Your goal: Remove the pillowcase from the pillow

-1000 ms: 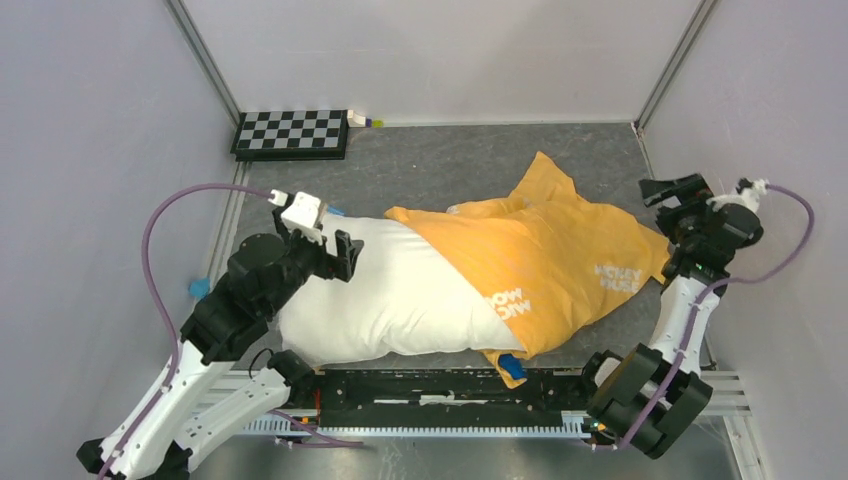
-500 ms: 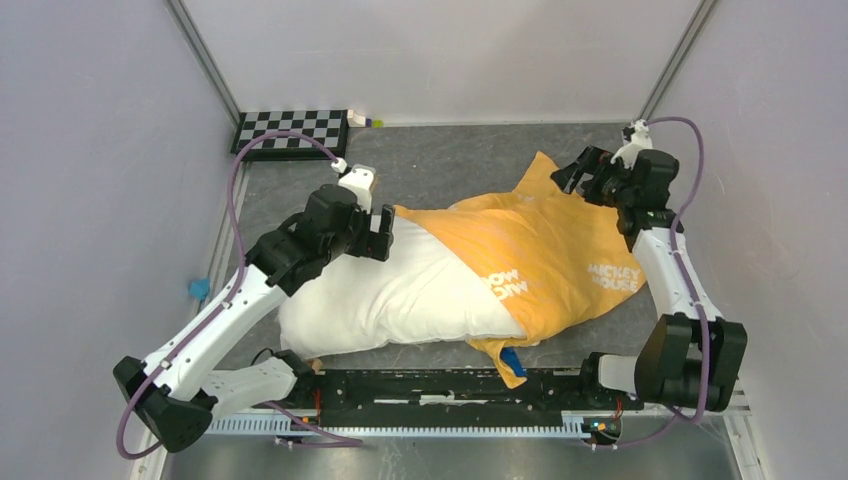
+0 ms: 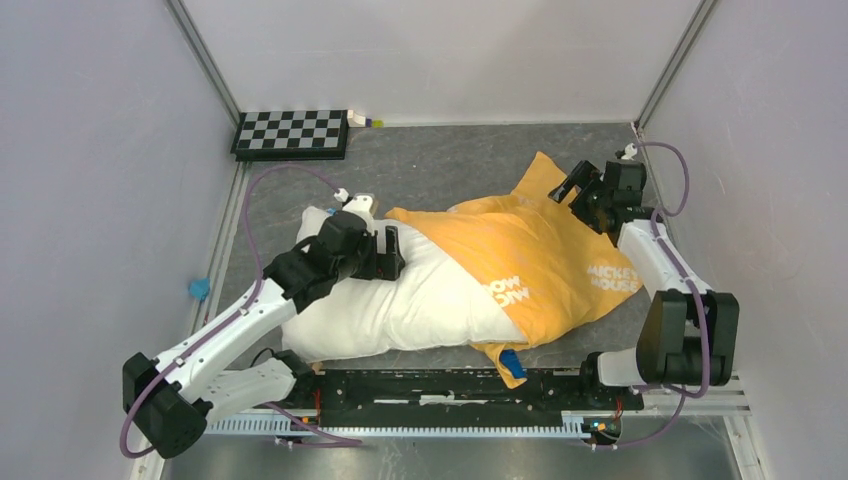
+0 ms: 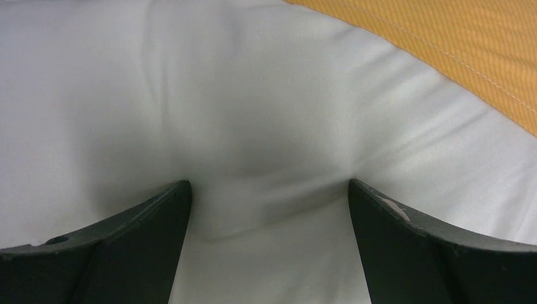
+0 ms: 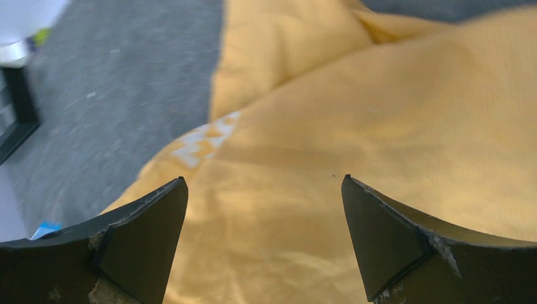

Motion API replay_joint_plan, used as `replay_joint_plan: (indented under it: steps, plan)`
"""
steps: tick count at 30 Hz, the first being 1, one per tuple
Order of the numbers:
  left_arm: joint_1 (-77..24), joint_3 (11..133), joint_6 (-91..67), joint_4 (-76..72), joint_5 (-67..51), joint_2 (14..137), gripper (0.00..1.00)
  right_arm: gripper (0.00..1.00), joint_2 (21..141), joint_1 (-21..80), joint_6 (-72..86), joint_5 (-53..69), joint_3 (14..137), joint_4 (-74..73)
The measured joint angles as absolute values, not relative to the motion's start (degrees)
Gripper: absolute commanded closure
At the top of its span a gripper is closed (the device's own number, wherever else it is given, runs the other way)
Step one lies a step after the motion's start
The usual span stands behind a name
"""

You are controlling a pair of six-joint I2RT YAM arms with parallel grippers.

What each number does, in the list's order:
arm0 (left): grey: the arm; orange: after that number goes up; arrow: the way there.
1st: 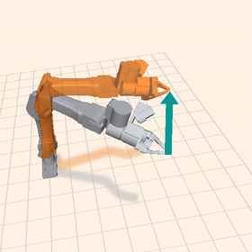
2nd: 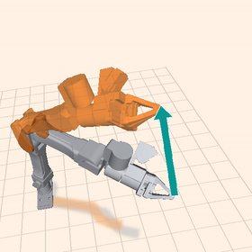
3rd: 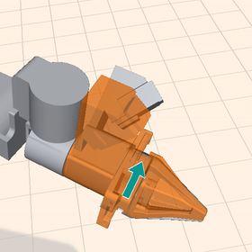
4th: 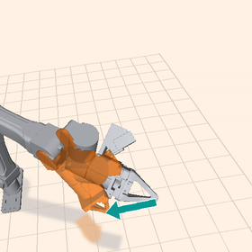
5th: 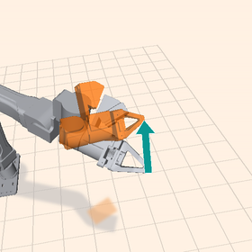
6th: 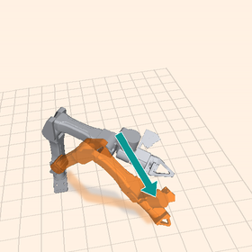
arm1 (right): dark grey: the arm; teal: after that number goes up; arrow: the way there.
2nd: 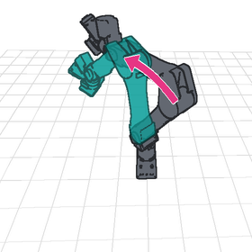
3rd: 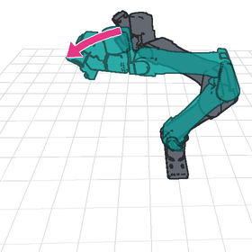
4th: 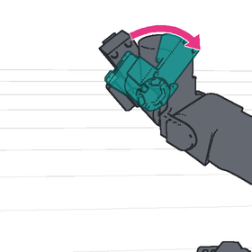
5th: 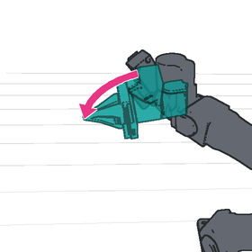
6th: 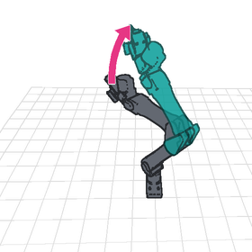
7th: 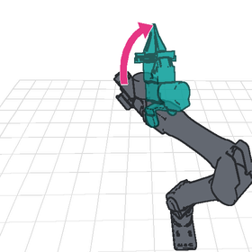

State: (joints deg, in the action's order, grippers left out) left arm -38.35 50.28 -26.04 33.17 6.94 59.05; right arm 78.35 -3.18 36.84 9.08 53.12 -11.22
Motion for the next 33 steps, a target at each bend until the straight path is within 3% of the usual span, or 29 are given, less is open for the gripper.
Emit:
replay_joint_plan:
  steps: [6, 14, 15, 16, 18, 19, 25, 33]
  plan:
    - [-43.2, 46.8, -29.9, 30.5, 8.5, 56.3, 0.02, 0.02, 84.9, -2.3, 41.3, -0.6, 58.5, -20.7]
    - [-44.5, 45.5, -31.9, 29.0, 10.2, 55.7, 0.02, 0.04, 90.8, 1.0, 43.8, -3.5, 62.0, -22.4]
    - [-44.6, 45.5, -31.9, 29.0, 10.3, 55.8, 0.02, 0.11, 91.6, 1.7, 43.9, -3.5, 62.1, -22.4]
    - [-44.7, 45.5, -31.9, 29.0, 10.4, 55.8, 0.02, 0.27, 92.1, 2.0, 44.1, -3.5, 62.1, -22.4]
    - [-44.8, 45.5, -31.9, 29.0, 10.4, 55.7, 0.01, 0.87, 92.7, 2.7, 44.6, -3.0, 62.0, -22.4]
    - [-44.8, 45.6, -31.9, 29.1, 10.5, 55.7, 0.00, 1.00, 92.7, 2.9, 44.6, -2.7, 61.9, -22.2]
    - [-44.2, 51.0, -31.5, 34.7, 10.3, 55.9, 0.00, 1.00, 91.5, 2.8, 44.7, 0.4, 61.5, -18.8]
    - [-34.0, 66.4, -25.6, 41.1, 6.2, 60.2, 0.00, 1.00, 84.8, 2.9, 42.4, 11.5, 63.4, -6.4]
